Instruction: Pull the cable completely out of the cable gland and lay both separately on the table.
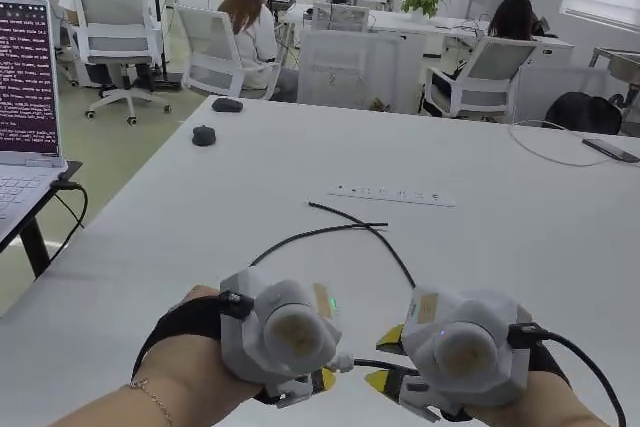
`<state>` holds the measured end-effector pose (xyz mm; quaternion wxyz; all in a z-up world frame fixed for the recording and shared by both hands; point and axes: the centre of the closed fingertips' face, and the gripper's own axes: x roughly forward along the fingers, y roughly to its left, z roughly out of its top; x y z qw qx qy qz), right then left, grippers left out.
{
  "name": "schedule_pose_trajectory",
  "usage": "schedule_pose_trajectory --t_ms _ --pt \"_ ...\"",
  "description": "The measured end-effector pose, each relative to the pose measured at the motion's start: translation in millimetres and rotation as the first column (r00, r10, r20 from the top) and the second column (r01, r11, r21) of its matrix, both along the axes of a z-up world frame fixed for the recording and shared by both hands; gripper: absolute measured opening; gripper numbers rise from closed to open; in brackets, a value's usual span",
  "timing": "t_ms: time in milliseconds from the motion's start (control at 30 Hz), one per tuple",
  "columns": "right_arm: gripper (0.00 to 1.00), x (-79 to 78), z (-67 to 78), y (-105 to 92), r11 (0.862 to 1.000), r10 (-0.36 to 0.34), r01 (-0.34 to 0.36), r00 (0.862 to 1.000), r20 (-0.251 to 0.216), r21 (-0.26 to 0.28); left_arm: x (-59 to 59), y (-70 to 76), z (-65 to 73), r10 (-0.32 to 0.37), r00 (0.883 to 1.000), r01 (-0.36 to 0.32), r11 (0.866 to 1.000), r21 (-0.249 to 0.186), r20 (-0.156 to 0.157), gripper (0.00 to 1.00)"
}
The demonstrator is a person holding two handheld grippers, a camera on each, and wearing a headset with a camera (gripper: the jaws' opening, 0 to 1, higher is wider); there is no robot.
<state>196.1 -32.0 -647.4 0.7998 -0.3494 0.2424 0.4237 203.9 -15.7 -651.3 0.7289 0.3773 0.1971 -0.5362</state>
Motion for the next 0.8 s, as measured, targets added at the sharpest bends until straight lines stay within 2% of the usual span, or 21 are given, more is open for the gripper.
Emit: schedule_pose_trajectory --t_ms 67,133,233,333,400,467,600,667,733,800 --pt "0.08 -1.1 -1.2 1.0 1.0 0.009 -0.009 1.0 0.001 -0.012 -0.5 -1.0 1.1 -0.015 1.0 0.015 1.0 0.003 0.015 0.16" --pt "0.05 1.5 -1.9 -3.3 0.999 0.006 -0.005 1.0 0.009 -0.032 -1.6 -1.9 0.8 -0.023 1.0 0.023 1.0 0.006 0.015 0.16" --pt "0.05 2.5 -2.6 -3.7 1.0 -0.002 0.002 1.0 0.001 -0.019 -0.2 -2.5 0.6 -0.016 1.0 0.016 1.0 0.003 0.011 0.16" --pt "0.05 6.6 -6.7 -14.6 0.996 -0.025 0.027 0.999 0.02 -0.084 7.4 6.5 -3.7 0.017 1.0 -0.018 0.999 0.042 0.024 0.16" --pt "0.04 8.8 -10.0 -23.2 0.992 -0.058 0.059 0.998 0.015 -0.115 9.1 10.2 -4.3 0.043 0.999 -0.043 0.999 0.031 0.002 0.16" --pt "0.04 11.3 -12.7 -30.7 0.987 -0.084 0.085 0.996 0.012 -0.134 9.2 12.1 -5.0 0.051 0.999 -0.051 0.998 0.033 -0.003 0.16" --pt "0.04 14.4 -21.3 -51.9 0.967 -0.169 0.164 0.986 -0.008 -0.195 9.1 14.0 -7.6 0.058 0.998 -0.058 0.997 0.048 -0.006 0.16" --pt "0.05 14.5 -27.1 -66.1 0.947 -0.214 0.203 0.977 -0.017 -0.248 8.3 14.2 -8.5 0.057 0.998 -0.056 0.997 0.053 -0.007 0.16" --pt "0.05 15.1 -29.0 -71.5 0.94 -0.236 0.222 0.972 -0.023 -0.257 7.8 14.0 -9.1 0.055 0.998 -0.054 0.997 0.056 -0.008 0.16" --pt "0.06 14.8 -29.4 -72.2 0.941 -0.248 0.232 0.968 -0.037 -0.245 6.7 11.9 -7.8 0.051 0.999 -0.05 0.998 0.048 -0.009 0.16"
